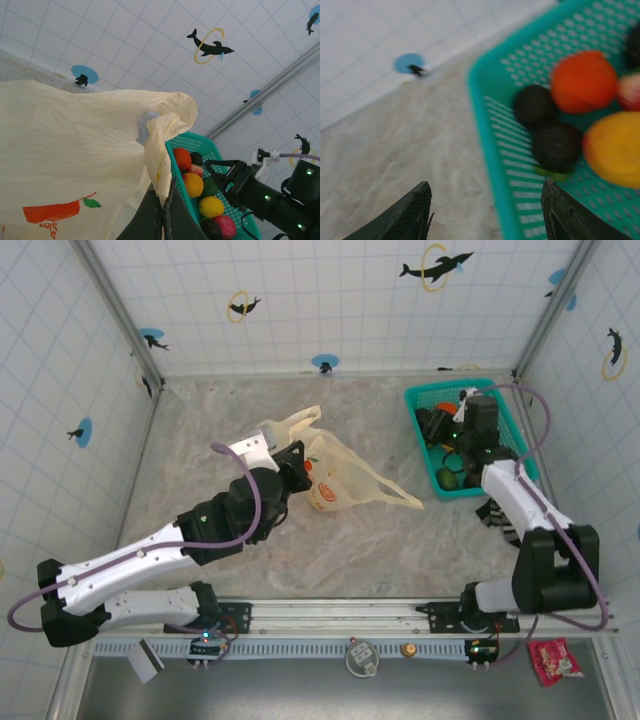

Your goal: Place the fake fruits into the plastic bag and tie a complex knot

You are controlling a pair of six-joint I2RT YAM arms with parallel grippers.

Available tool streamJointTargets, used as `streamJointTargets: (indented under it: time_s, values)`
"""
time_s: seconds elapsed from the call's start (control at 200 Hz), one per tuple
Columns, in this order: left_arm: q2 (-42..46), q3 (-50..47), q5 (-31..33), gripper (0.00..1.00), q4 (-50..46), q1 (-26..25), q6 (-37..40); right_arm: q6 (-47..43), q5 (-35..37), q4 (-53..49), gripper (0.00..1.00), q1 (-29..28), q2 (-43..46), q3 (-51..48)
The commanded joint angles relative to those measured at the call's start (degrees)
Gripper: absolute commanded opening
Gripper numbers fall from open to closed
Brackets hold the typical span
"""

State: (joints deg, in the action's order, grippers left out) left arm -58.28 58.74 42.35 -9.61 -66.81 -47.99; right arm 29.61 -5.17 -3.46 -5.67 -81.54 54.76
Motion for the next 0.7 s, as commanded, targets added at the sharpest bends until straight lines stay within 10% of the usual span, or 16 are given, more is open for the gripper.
streamJointTargets:
  time_s: [0.0,0.696]
  values:
    - [0.9,0.9,-1.1,0.00,0.7,0.2,1.2,4.3,6.3,-7.2,0.61,3.3,-4.1,3.5]
    - [1.7,0.1,-1.4,0.00,1.7,0.2,2.5,-7.8,3.3,-11.8,0.88,7.6,-27.8,17.4]
